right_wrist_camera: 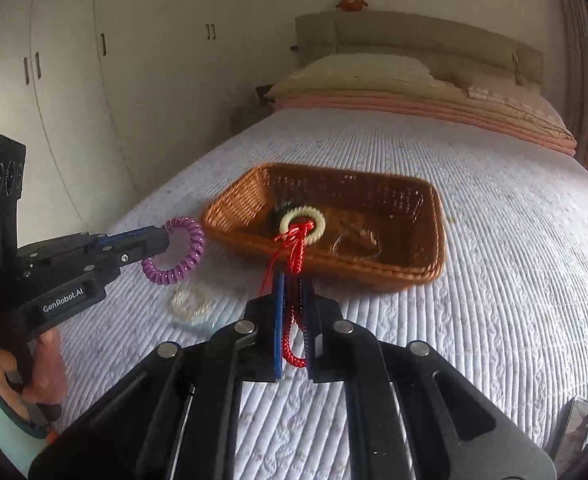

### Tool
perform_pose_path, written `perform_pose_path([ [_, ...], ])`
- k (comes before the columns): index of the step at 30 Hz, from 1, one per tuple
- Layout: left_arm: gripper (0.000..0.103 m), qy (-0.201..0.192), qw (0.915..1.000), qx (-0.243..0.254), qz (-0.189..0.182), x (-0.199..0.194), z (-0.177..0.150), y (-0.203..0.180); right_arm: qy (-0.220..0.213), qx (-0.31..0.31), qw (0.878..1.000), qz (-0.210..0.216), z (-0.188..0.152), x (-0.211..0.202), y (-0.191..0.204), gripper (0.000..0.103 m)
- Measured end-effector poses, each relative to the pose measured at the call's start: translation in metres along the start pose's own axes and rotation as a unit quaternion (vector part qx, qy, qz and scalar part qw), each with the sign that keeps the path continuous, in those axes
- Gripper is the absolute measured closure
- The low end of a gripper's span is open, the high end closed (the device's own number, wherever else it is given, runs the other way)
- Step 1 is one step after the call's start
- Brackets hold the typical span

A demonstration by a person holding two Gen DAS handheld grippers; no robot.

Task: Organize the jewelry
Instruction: 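Lower the purple hair tie and red cord into the basket and open both tools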

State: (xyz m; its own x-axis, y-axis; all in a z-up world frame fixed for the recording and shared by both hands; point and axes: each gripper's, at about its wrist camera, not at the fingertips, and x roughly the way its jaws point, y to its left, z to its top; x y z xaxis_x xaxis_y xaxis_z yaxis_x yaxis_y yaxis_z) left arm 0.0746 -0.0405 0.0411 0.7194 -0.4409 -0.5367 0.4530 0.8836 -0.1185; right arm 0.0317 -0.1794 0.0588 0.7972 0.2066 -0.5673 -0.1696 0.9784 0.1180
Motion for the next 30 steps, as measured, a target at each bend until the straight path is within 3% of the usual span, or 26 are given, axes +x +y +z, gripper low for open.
perform_pose_path([
  [5, 0.094, -0.017, 0.9999, 0.000, 0.001, 0.035, 0.046, 0.005, -0.007, 0.051, 0.999, -0.004, 0.051, 0.033, -0.032, 0.096],
  [11, 0.094, 0.015, 0.9996, -0.021, -0.009, 0.098, 0.066, 0.014, 0.032, 0.128, 0.991, -0.004, 0.082, 0.098, -0.076, 0.096],
  [18, 0.094, 0.057, 0.9974, -0.043, -0.010, 0.150, 0.051, 0.016, 0.096, 0.153, 0.983, -0.029, 0.079, 0.155, -0.094, 0.096],
  [26, 0.093, 0.080, 0.9957, -0.045, -0.012, 0.160, 0.042, 0.018, 0.133, 0.171, 0.976, -0.029, 0.066, 0.176, -0.101, 0.096],
  [28, 0.079, 0.079, 0.9954, -0.051, -0.017, 0.156, 0.042, 0.020, 0.137, 0.181, 0.974, -0.019, 0.062, 0.175, -0.105, 0.095],
  [30, 0.077, 0.064, 0.9963, -0.050, -0.026, 0.142, 0.043, 0.022, 0.133, 0.197, 0.971, 0.000, 0.059, 0.171, -0.109, 0.092],
])
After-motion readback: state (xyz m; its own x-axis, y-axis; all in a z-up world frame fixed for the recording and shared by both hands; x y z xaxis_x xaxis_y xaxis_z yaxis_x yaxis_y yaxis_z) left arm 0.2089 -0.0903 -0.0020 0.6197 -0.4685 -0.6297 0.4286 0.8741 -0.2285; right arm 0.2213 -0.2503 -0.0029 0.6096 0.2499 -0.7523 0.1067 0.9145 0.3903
